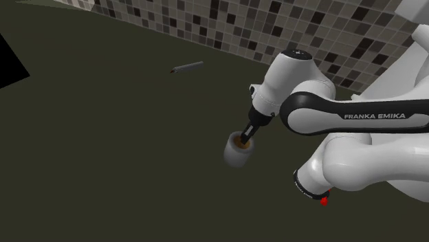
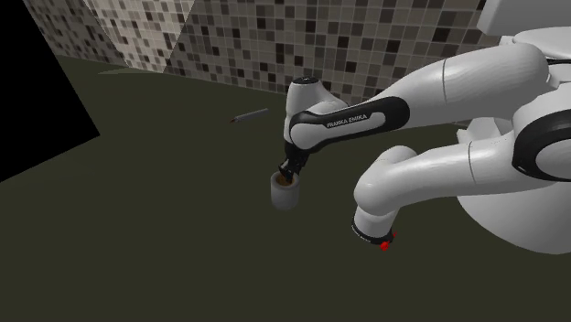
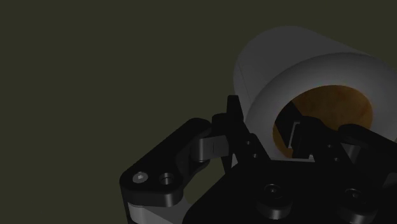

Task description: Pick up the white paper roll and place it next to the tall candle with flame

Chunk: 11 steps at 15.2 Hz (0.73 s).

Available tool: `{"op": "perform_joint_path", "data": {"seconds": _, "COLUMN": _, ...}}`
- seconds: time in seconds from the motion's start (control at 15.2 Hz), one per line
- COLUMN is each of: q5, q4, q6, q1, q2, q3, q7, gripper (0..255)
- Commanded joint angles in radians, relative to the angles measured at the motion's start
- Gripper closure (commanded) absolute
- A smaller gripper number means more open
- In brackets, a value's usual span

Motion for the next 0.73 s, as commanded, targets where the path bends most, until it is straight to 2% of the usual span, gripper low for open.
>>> {"op": "perform_joint_path", "data": {"seconds": 0.0, "q5": -0.006, "q4": 0.019, "q6": -0.033, "q1": -0.003, "q2": -0.015, "q3": -0.005, "q7": 0.002, "gripper": 255}}
{"op": "perform_joint_path", "data": {"seconds": 0.66, "q5": -0.039, "q4": 0.132, "q6": -0.196, "q1": -0.019, "q2": -0.066, "q3": -0.032, "q7": 0.007, "gripper": 255}}
